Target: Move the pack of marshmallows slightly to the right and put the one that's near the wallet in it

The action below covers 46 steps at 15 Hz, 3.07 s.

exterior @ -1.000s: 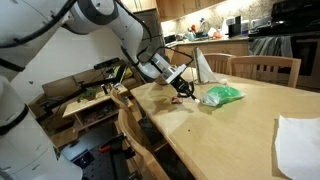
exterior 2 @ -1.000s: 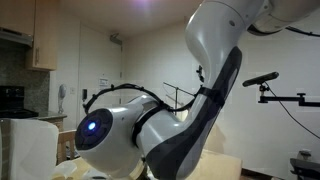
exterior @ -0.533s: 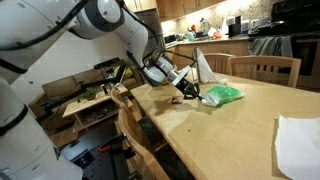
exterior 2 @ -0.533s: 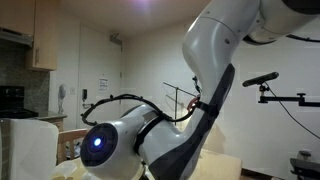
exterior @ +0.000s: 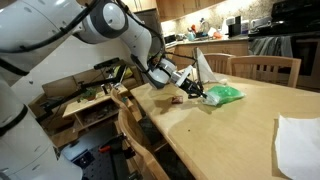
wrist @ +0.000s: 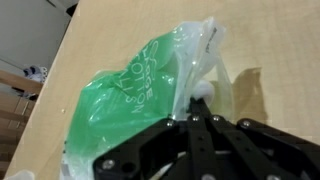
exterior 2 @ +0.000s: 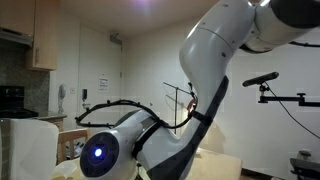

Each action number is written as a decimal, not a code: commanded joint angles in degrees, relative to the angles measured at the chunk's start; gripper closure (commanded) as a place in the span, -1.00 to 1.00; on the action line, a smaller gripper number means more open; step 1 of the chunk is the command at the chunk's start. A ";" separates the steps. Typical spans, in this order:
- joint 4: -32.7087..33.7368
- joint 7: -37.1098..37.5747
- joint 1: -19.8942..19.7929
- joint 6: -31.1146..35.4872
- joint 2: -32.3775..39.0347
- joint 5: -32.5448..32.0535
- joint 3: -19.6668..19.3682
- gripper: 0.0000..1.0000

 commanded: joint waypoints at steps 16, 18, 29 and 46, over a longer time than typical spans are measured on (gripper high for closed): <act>3.78 2.19 -3.91 6.54 2.81 -4.37 4.75 -0.87; 3.23 1.66 -4.58 7.61 2.35 -3.60 5.63 -1.00; 2.27 2.63 -4.60 6.80 0.68 2.59 5.94 0.46; -3.39 -3.76 -6.06 14.46 -3.64 9.95 10.90 1.00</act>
